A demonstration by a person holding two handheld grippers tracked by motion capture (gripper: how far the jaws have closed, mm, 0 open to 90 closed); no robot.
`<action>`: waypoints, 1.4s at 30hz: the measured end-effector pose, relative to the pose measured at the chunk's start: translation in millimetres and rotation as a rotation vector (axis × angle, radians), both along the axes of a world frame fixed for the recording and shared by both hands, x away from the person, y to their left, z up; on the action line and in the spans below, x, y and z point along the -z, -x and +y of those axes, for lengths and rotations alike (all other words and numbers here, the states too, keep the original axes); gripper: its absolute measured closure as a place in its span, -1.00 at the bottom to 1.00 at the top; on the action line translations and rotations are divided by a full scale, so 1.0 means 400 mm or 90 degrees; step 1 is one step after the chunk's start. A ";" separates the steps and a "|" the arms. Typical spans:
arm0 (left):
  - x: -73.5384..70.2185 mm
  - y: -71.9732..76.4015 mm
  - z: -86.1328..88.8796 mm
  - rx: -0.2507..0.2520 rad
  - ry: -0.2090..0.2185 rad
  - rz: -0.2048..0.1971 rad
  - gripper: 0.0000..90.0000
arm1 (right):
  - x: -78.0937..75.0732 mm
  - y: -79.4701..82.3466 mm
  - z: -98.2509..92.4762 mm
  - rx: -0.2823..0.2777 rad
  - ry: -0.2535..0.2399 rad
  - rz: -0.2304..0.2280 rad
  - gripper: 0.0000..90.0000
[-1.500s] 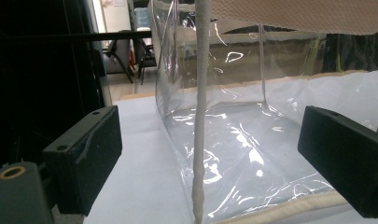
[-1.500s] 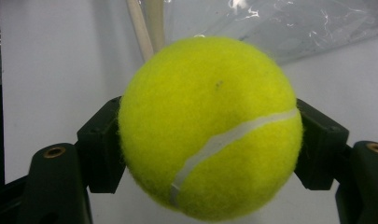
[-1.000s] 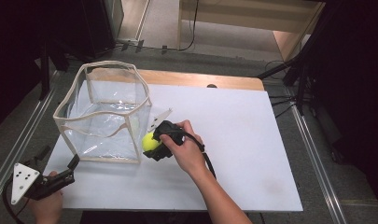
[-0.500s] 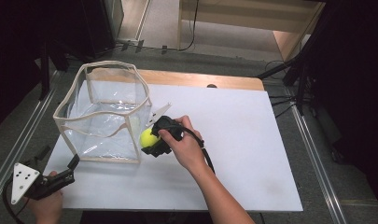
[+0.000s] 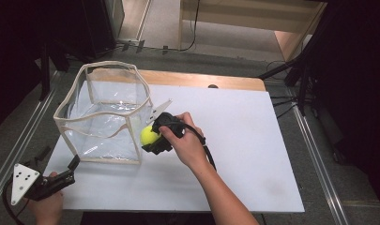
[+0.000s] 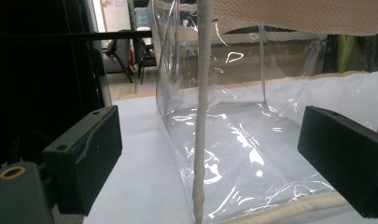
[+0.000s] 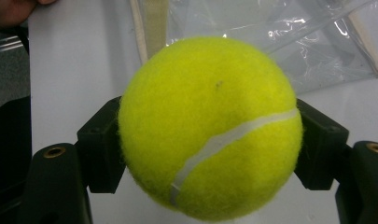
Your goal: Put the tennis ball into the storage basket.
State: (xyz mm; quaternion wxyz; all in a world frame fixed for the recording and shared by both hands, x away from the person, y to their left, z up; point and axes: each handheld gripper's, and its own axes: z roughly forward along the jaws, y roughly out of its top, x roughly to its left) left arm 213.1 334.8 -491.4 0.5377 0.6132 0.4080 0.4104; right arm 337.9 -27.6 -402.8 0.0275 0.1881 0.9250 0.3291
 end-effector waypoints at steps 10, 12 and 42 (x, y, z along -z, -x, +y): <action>0.000 0.000 0.000 0.000 0.000 0.000 -0.85 | -0.022 -0.005 -0.002 -0.005 -0.002 -0.013 -0.48; 0.000 0.000 -0.001 0.000 0.000 -0.001 -0.85 | -0.030 -0.003 -0.003 0.000 0.001 -0.009 -0.48; 0.000 0.000 0.000 0.000 0.001 0.000 -0.85 | -0.118 -0.019 -0.008 -0.015 -0.013 -0.009 -0.48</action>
